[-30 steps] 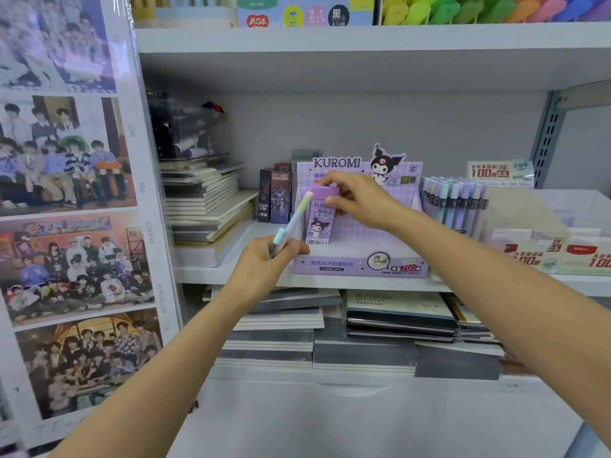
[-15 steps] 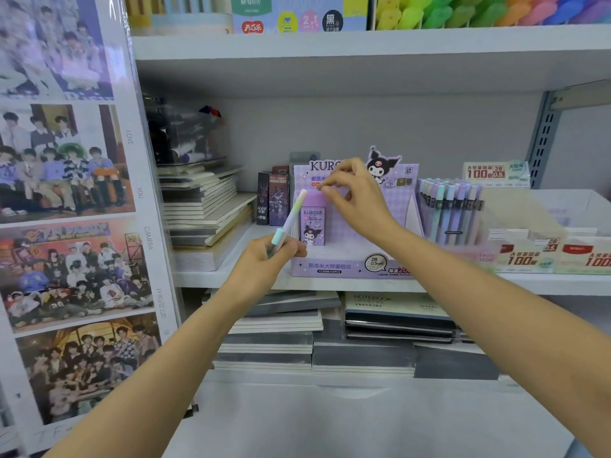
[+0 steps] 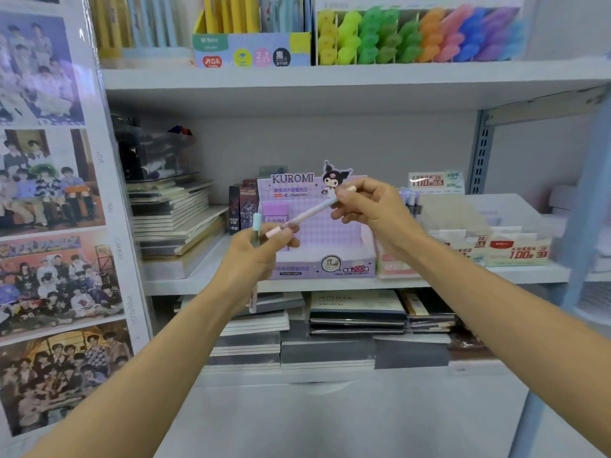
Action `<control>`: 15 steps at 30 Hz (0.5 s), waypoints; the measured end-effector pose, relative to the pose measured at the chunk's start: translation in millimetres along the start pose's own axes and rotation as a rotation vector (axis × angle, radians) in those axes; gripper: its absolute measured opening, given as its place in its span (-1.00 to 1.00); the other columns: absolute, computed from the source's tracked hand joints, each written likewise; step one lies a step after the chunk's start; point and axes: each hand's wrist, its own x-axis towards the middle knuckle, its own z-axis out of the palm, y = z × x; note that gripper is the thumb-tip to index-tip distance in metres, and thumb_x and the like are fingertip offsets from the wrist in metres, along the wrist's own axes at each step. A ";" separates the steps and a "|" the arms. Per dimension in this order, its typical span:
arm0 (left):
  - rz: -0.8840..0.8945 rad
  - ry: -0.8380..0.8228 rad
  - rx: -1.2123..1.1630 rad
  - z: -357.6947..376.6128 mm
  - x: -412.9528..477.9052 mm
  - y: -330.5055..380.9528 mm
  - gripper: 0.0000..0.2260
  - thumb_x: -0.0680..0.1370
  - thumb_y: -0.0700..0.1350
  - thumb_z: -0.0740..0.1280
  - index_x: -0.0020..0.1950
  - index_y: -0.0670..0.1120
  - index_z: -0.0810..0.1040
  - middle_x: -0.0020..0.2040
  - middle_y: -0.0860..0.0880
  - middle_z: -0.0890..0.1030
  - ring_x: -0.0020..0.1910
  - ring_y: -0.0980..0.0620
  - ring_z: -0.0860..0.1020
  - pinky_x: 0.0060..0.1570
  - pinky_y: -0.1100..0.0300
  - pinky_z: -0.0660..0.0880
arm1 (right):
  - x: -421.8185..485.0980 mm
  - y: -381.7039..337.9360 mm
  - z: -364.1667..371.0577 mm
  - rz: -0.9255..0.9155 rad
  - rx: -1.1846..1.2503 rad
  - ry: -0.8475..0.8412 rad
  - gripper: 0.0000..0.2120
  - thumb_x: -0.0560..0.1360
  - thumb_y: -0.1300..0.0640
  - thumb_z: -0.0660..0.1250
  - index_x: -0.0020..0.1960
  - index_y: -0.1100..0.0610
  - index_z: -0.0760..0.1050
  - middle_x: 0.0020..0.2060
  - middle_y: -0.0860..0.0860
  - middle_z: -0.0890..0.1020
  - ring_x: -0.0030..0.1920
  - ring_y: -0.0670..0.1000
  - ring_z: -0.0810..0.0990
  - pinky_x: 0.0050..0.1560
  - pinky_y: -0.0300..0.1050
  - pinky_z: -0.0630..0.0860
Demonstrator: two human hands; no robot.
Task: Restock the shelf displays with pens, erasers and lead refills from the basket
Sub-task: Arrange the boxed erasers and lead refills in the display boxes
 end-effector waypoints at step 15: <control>-0.018 0.047 -0.091 84.4 -7.5 9.3 -0.88 0.49 -0.11 0.45 -0.03 -0.12 0.62 -0.10 -0.11 0.72 -0.60 0.15 0.14 -0.59 0.37 0.20 | -60.0 -13.0 -46.8 0.072 -0.285 -0.130 -0.76 0.51 0.08 0.40 0.14 0.14 0.59 -0.09 0.04 0.71 -0.09 0.02 0.69 -0.09 -0.17 0.61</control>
